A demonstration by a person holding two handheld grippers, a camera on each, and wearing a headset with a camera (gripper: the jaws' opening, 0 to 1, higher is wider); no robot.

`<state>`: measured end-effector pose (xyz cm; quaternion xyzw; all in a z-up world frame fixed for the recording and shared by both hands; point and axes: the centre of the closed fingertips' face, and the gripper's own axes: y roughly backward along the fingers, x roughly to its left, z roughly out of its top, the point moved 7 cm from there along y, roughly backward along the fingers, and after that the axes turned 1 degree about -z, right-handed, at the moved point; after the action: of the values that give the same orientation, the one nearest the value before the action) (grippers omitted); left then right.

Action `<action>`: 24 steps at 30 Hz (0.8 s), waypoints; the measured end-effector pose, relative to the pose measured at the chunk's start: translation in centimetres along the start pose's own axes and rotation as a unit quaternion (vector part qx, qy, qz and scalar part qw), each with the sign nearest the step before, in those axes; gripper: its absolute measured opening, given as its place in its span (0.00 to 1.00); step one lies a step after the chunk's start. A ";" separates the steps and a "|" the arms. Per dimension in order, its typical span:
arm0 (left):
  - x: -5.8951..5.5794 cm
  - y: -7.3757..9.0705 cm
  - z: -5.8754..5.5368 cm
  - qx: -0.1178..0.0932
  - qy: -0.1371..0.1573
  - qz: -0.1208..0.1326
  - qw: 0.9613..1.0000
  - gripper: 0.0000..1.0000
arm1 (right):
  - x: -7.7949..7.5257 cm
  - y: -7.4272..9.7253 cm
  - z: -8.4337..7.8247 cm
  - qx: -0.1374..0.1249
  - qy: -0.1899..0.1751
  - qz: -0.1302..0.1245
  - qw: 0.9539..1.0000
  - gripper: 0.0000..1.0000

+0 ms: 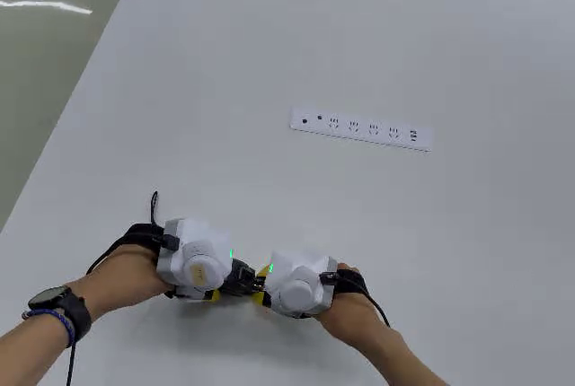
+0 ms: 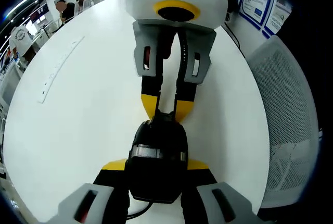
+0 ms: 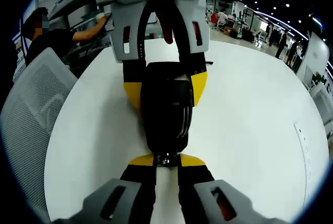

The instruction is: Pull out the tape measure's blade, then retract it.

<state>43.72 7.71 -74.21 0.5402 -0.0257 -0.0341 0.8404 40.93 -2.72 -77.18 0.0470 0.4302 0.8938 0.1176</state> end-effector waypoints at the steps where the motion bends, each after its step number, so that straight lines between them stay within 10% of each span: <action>1: 0.0 0.0 0.0 0.001 0.000 -0.001 1.000 0.35 | 0.0 0.0 0.1 0.005 0.002 -0.001 1.000 0.14; 24: 0.0 -0.1 -0.1 0.002 0.009 -0.001 1.000 0.35 | -0.1 0.3 -0.3 0.010 0.009 -0.009 1.000 0.13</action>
<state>43.76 7.71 -74.37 0.5426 -0.0180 -0.0299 0.8393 40.92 -3.18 -77.13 0.0362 0.4405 0.8888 0.1215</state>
